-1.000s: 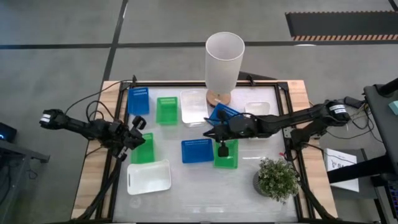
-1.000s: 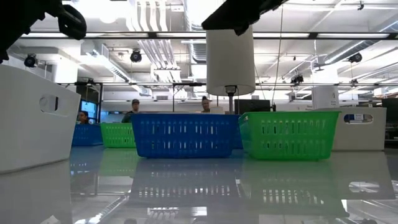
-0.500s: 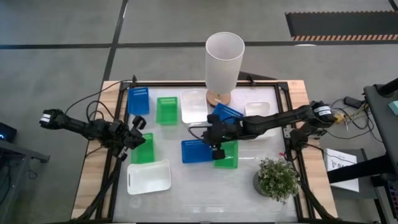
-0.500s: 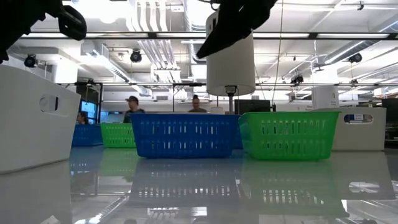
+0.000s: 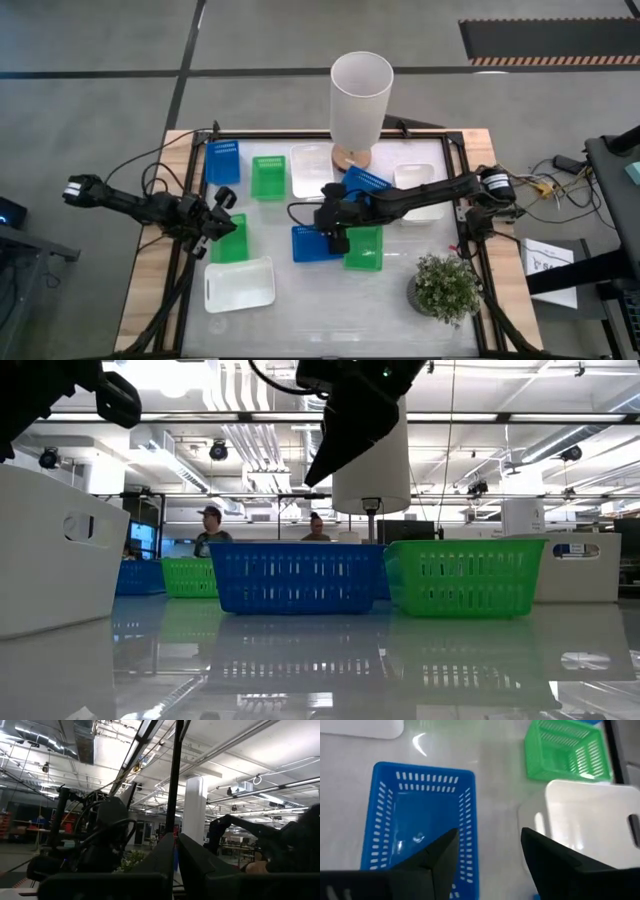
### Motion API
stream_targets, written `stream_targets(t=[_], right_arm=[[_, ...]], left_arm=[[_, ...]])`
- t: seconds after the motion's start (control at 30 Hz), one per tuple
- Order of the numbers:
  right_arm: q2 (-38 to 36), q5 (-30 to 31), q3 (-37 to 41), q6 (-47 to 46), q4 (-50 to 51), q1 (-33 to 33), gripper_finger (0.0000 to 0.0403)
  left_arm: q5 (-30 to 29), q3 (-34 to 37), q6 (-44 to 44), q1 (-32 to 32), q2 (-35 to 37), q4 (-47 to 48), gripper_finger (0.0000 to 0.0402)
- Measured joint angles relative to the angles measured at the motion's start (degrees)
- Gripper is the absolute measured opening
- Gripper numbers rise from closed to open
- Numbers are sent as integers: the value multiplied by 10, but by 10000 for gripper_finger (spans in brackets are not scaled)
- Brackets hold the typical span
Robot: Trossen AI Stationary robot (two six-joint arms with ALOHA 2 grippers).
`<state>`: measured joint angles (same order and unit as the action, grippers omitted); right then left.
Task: Stack baskets by color
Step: Stack the bottom blue bin on top of the right blue bin on the table
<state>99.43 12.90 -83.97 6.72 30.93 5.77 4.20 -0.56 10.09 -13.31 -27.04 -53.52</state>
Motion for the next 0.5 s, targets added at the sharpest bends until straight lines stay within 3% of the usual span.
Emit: stream_targets(t=[0.23, 0.5], right_arm=[[33, -13, -2, -57, 14, 1, 189], [97, -10, -5, -46, 6, -10, 182]], left_arm=[[0, 0, -1, 0, -9, 1, 6], [0, 0, -1, 0, -17, 0, 6]])
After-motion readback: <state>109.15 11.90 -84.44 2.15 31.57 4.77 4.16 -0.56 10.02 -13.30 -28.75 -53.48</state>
